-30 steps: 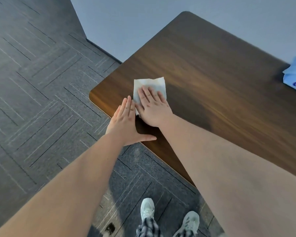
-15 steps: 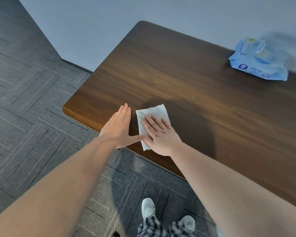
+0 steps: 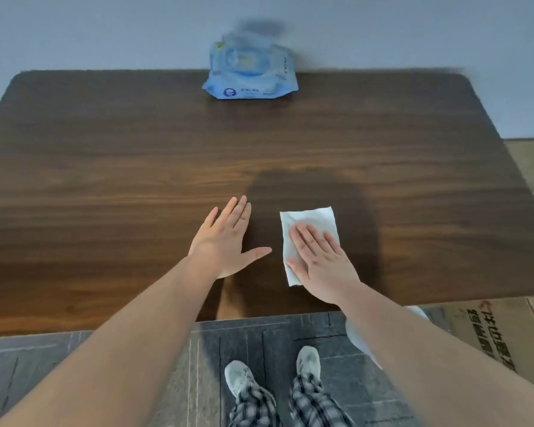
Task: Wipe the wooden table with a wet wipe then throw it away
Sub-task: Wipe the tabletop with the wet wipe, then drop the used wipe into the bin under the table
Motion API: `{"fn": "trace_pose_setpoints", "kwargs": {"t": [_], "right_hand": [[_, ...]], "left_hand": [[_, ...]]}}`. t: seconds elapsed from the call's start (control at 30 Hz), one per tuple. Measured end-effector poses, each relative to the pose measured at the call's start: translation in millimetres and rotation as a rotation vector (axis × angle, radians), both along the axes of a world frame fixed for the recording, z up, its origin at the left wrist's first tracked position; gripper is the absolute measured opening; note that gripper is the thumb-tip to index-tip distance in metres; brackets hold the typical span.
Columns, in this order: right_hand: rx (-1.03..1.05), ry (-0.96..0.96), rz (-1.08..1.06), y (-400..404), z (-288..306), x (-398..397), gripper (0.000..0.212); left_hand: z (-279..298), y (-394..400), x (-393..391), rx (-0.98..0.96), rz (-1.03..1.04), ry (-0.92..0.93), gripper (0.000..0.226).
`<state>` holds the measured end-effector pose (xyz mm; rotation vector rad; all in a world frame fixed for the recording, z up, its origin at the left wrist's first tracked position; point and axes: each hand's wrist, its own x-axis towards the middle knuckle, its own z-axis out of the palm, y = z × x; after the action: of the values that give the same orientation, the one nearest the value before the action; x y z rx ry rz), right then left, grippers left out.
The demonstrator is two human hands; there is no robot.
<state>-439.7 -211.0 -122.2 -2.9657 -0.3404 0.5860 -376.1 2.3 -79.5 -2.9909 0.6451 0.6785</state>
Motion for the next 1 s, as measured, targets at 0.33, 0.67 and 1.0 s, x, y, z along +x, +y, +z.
{"fn": "trace_pose_setpoints", "kwargs": {"t": [0.33,0.67,1.0], "right_hand": [[-0.063,0.021,-0.475,-164.5,4.0,-58.4,0.065],[-0.094,0.079,-0.744,-283.3,6.0,-88.7,0.066],[0.101,-0.272,-0.945,-342.1,3.1,-99.5,0.051]], "left_hand": [[-8.5,-172.8,-3.4,-0.048,-0.364,0.010,0.091],[-25.7,-316.4,-14.1,-0.169,-0.566,-0.039,0.090],[-33.5,-409.8,-12.8,-0.280,-0.568,-0.069,0.082]]}}
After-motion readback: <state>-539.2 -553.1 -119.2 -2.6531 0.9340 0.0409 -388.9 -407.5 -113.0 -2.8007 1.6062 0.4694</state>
